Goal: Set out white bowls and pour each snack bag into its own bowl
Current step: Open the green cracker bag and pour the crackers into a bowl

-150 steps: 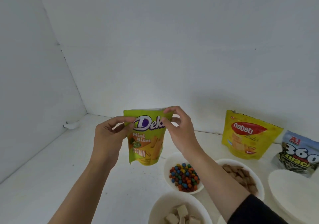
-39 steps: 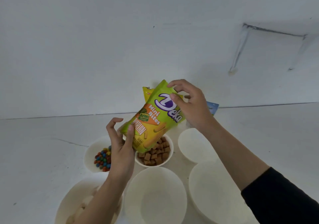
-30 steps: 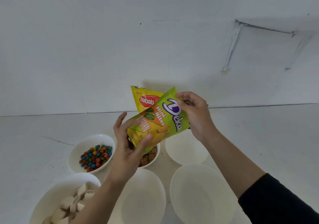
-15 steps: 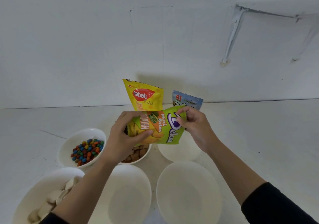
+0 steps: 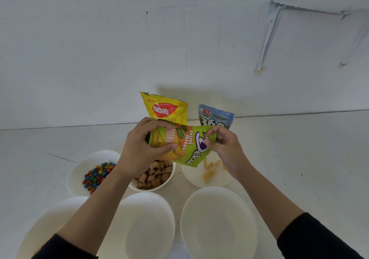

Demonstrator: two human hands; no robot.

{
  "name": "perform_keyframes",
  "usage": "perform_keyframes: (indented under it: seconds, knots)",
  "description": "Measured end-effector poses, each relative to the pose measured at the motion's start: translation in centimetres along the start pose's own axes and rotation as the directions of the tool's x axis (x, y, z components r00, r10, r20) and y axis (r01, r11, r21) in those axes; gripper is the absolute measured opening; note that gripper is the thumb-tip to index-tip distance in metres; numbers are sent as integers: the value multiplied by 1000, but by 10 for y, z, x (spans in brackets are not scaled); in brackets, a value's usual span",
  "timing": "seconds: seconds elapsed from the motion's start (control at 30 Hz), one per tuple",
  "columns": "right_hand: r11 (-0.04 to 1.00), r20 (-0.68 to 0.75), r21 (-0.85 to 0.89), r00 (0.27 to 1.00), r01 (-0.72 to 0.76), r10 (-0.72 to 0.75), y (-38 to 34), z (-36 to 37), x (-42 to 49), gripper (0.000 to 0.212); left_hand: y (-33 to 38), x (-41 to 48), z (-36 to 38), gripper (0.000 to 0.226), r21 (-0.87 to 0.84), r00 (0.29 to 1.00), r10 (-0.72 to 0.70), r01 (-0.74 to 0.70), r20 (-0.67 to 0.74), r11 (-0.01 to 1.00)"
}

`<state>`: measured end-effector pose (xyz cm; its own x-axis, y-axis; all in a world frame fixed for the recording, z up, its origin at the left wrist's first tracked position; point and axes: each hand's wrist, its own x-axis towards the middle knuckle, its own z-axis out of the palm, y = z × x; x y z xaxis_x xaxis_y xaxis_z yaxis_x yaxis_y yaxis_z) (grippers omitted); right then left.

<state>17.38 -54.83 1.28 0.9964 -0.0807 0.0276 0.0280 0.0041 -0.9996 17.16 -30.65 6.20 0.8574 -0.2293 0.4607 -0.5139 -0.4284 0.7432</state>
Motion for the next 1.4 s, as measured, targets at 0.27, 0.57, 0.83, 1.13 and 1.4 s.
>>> perform_keyframes:
  seconds: [0.27,0.57,0.83,1.13,1.4]
  knots:
    - [977,-5,168,991,130,-131,-41,12,0,18,44,27,-25,33,10,993,55,-55,-103,998]
    - [982,-1,188,1000,-12,12,-6,12,-6,29,30,27,-4,33,30,1000,-21,22,-21,999]
    - [989,22,147,999,-26,23,-7,10,-6,36,27,31,-1,34,27,998,-52,53,-23,998]
    - [964,1,247,995,95,-98,-55,15,6,26,76,57,-35,34,90,996,40,-33,-80,995]
    - [940,-80,342,997,20,9,-18,12,-2,36,67,61,-15,39,135,987,25,-47,162,990]
